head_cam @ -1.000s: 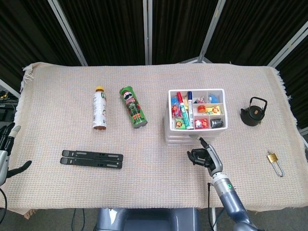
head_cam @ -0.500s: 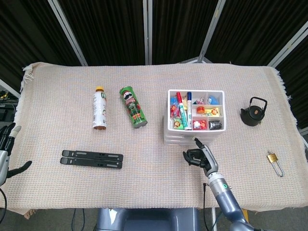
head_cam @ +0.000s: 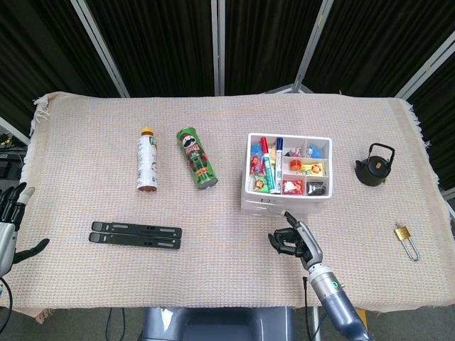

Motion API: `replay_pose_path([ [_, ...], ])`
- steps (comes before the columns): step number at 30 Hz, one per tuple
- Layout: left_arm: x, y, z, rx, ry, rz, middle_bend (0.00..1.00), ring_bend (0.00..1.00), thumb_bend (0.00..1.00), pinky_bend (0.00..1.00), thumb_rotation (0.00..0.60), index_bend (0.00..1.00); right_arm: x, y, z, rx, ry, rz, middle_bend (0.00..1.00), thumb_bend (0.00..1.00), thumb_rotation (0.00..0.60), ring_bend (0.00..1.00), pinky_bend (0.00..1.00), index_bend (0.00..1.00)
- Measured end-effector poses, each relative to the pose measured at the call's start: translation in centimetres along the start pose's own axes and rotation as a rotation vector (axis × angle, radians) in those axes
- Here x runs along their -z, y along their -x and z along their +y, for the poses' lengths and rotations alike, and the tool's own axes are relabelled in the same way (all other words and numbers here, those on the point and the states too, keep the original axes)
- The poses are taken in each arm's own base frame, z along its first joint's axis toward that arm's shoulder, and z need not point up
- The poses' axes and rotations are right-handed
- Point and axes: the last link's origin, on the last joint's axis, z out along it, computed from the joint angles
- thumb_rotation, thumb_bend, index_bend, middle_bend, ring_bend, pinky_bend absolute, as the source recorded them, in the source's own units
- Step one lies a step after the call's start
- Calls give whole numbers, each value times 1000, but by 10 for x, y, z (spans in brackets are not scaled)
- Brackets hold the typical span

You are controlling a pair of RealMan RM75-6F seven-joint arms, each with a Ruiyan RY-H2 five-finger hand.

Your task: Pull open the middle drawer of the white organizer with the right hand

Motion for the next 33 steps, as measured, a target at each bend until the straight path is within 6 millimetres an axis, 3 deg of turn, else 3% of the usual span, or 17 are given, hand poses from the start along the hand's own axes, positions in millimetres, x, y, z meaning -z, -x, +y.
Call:
replay_pose_path([
  [7, 0, 1, 0, -4, 2, -3, 0, 0, 0, 0, 600, 0, 18, 5, 10, 18, 24, -39, 845, 351, 600, 843, 703, 243],
  [13, 0, 0, 0, -2, 1, -1, 0, 0, 0, 0, 600, 0, 25, -3, 10, 78, -26, 3, 820, 317, 600, 826, 693, 242],
  [25, 1, 1, 2, -7, -1, 3, 0, 0, 0, 0, 600, 0, 36, -40, -10, 594, -245, 236, 820, 291, 600, 825, 693, 243],
  [33, 0, 1, 2, -9, -5, 5, 0, 0, 0, 0, 600, 0, 36, -56, -25, 776, -296, 367, 820, 282, 600, 825, 693, 245],
])
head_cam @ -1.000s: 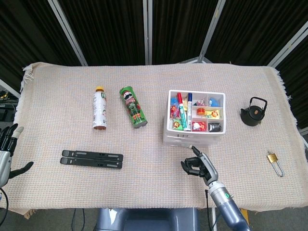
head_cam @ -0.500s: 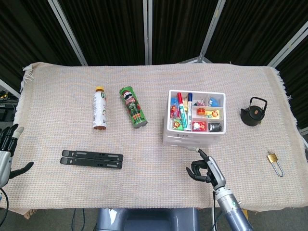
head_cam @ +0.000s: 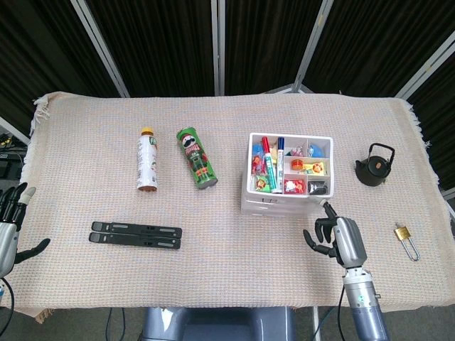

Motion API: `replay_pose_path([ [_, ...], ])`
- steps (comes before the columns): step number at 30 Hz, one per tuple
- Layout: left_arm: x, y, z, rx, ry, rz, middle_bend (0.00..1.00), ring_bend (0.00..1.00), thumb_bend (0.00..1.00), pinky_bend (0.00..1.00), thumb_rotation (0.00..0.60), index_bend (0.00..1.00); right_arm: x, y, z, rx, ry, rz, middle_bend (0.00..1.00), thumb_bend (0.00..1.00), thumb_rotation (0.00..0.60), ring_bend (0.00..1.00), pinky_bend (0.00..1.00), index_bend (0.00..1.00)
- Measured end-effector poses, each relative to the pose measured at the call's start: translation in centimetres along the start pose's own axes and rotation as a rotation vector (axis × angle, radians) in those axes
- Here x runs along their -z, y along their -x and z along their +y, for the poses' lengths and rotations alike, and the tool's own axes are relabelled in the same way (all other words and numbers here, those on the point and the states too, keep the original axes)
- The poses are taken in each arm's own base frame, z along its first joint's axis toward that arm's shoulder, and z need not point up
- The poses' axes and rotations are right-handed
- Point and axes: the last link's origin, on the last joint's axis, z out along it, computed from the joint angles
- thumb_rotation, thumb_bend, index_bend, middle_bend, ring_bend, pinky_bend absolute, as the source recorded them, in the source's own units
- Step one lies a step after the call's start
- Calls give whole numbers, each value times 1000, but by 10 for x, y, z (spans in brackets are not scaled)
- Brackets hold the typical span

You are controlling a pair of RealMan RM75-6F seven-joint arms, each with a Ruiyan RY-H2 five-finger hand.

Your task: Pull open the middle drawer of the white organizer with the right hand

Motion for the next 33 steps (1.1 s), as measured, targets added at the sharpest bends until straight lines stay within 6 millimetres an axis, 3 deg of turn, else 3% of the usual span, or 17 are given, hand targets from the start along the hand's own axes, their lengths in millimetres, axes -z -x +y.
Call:
replay_pose_path([
  [18, 0, -1, -1, 7, -1, 3, 0, 0, 0, 0, 600, 0, -3, 2, 4, -5, 25, 11, 820, 279, 600, 825, 693, 263],
  [33, 0, -2, 0, 8, 0, 4, 0, 0, 0, 0, 600, 0, 12, 13, 5, -13, 2, -13, 816, 278, 600, 822, 691, 262],
])
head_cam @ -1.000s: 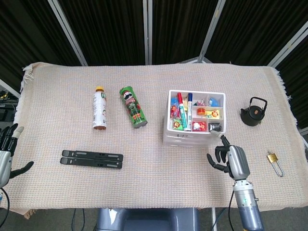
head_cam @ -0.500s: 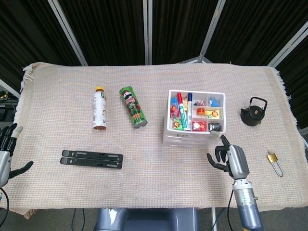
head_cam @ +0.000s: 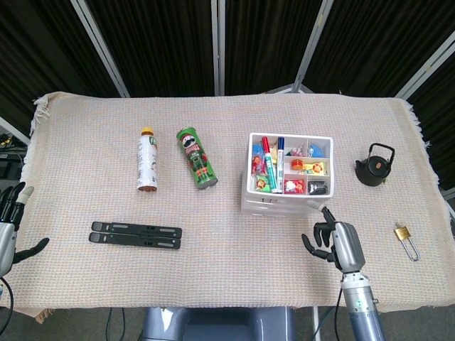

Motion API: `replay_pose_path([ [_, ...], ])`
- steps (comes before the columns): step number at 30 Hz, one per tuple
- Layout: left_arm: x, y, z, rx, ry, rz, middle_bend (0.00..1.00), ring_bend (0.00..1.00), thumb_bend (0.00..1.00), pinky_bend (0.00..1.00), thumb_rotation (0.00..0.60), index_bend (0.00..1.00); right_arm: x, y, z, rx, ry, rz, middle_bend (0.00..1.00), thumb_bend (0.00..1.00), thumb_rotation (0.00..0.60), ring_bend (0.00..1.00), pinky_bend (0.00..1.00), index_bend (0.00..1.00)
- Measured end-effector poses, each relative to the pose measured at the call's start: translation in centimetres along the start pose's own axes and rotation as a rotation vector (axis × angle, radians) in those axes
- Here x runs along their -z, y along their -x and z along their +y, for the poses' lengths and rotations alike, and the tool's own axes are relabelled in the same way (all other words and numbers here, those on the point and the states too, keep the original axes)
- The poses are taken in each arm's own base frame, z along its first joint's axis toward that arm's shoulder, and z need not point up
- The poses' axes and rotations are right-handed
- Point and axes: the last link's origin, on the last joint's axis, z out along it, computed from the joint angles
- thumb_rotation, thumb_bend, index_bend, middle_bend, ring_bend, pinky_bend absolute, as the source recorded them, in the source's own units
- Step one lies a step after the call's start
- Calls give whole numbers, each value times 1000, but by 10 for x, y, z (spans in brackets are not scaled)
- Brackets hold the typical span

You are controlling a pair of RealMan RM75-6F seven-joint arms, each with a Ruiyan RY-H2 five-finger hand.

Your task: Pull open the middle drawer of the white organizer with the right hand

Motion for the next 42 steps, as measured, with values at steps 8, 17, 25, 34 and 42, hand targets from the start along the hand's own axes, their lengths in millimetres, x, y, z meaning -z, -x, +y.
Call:
replay_pose_path([
  [8, 0, 0, 0, 2, -1, -1, 0, 0, 0, 0, 600, 0, -6, 4, 11, 12, 40, -5, 816, 278, 600, 822, 691, 262],
  [17, 0, 0, 0, 3, 3, -3, 0, 0, 0, 0, 600, 0, -14, 6, 21, 33, 81, -9, 817, 279, 600, 822, 691, 292],
  [25, -1, 1, 1, 3, 11, -5, 0, 0, 0, 0, 600, 0, -20, 5, 24, 36, 116, -26, 817, 282, 600, 824, 692, 419],
  [34, -1, 1, 1, 5, 10, -5, 0, 0, 0, 0, 600, 0, -20, 0, 15, 20, 103, -23, 820, 294, 600, 824, 694, 584],
  [42, -1, 1, 1, 6, 11, -8, 0, 0, 0, 0, 600, 0, -15, -5, 17, 36, 110, -19, 821, 293, 600, 824, 694, 590],
])
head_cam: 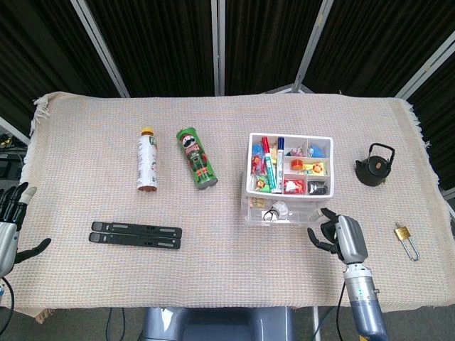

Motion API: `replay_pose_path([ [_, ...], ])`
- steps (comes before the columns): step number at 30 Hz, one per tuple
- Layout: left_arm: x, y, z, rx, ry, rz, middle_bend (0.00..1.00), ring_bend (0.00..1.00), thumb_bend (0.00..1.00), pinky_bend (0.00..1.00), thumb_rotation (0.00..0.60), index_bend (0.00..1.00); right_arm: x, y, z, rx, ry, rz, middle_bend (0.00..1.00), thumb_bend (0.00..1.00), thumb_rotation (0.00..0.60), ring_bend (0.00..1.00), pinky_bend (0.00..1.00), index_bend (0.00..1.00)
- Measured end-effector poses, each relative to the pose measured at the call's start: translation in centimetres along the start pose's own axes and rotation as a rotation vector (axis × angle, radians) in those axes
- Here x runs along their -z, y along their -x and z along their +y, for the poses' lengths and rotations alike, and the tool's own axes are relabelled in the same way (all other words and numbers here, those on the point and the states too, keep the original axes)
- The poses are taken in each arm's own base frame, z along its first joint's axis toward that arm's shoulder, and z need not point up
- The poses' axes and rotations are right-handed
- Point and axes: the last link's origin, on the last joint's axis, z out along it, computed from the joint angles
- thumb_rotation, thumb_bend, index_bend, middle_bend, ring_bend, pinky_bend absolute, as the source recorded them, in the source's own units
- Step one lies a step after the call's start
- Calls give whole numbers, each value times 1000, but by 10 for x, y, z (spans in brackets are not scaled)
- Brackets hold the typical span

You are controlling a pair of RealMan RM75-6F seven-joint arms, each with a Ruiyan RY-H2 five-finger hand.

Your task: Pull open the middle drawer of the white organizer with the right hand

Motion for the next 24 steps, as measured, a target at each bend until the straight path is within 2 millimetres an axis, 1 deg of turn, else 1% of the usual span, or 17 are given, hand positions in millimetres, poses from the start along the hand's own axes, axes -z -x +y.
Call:
replay_pose_path([
  [13, 1, 0, 2, -1, 5, 3, 0, 0, 0, 0, 600, 0, 18, -4, 8, -26, 2, -8, 820, 294, 600, 824, 693, 598],
  [24, 1, 0, 2, -1, 4, 2, 0, 0, 0, 0, 600, 0, 34, -1, 7, -52, -25, -13, 820, 294, 600, 824, 693, 600],
])
